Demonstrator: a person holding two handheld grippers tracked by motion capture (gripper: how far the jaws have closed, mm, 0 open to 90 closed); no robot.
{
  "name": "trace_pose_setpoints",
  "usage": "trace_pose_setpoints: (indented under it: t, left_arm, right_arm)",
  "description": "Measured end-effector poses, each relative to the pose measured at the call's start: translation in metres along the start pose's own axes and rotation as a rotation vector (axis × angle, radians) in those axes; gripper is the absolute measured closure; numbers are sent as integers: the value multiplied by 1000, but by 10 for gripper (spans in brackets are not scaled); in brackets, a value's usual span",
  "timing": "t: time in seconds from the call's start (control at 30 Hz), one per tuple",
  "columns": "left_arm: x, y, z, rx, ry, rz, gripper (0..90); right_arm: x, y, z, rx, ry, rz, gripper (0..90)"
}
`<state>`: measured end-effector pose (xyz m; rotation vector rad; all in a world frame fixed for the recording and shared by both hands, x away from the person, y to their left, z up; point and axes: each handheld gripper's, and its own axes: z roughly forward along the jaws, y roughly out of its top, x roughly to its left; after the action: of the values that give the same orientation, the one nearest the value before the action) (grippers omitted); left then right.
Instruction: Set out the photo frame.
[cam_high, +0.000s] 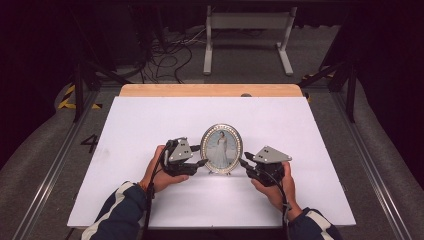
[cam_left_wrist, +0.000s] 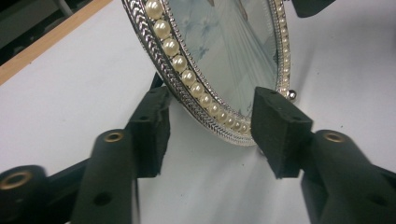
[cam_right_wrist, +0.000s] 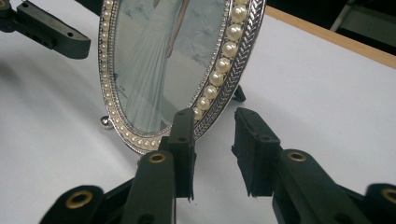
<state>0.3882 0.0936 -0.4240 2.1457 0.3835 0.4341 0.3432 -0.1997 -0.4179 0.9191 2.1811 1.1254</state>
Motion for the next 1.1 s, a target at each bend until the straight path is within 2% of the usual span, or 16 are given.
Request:
trace_pose_setpoints:
  t: [0.2,0.37,0.53,0.6,0.67,0.83,1.1]
  left_arm:
    - [0,-1,1,23,-4,-6,335]
    - [0,-2,0,34,25,-24,217]
    - [1,-6,-3,28,32,-64,119]
    - [1,-8,-6,19,35,-78,97]
    - [1,-10,-9,17,38,-84,81]
    - [0,-13,-12,25,39,-71,60]
    - [-1,-15,-17,-15,39,-65,65]
  right_arm:
    - [0,0,-1,11,1,-15,497]
    - [-2,0,1,26,9,-11,363]
    - [-5,-2,2,35,13,-7,244]
    - [-5,-3,2,34,4,-3,206]
    - [-6,-3,2,37,14,-8,159]
    - [-6,-3,2,37,32,-13,129]
    - [-7,-3,-1,17,80,-17,79]
